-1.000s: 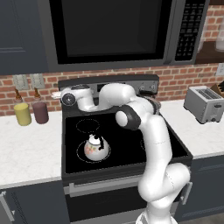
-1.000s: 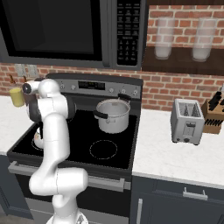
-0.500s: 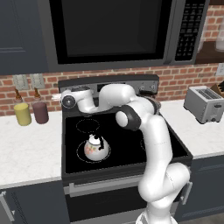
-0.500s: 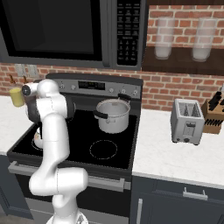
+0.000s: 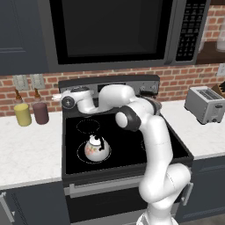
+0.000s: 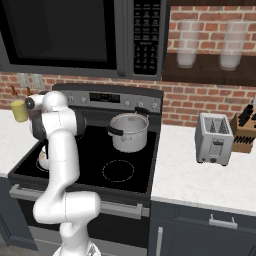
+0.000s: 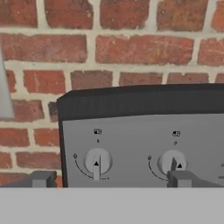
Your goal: Pick the kettle from the counter and place it on a stove burner. Then turn the burner on.
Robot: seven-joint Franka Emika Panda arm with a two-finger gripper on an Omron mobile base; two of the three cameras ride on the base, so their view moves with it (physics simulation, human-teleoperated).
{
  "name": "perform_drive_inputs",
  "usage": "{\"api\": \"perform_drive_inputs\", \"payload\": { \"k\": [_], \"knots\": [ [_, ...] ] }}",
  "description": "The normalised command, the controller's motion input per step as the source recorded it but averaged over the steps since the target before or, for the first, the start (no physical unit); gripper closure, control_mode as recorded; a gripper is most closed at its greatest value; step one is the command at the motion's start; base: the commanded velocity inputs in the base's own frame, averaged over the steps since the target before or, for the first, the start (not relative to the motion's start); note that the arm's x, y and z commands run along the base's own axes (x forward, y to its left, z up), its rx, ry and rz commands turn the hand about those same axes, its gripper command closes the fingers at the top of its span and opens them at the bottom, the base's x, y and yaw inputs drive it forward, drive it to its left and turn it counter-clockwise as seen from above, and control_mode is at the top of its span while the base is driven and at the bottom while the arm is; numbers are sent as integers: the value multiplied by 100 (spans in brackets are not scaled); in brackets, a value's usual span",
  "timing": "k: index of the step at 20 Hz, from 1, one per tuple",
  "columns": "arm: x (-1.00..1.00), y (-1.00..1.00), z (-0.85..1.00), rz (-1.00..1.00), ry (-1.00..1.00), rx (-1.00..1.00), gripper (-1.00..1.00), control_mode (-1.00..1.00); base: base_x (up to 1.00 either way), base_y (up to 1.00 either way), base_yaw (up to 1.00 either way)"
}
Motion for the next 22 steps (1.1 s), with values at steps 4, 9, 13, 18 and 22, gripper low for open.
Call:
{"api": "perform_drive_inputs", "payload": {
  "k": [4, 9, 13, 18, 22],
  "knots": [
    [0, 0, 0, -6, 0, 0, -100, -100, 0, 0, 0],
    [1, 17, 0, 0, -2, 0, -100, -100, 0, 0, 0],
    [5, 22, 0, 0, 0, 0, -100, -100, 0, 0, 0],
    [0, 1, -11, 0, 0, 0, -100, -100, 0, 0, 0],
    [0, -1, -22, 0, 0, 0, -100, -100, 0, 0, 0]
  ]
}}
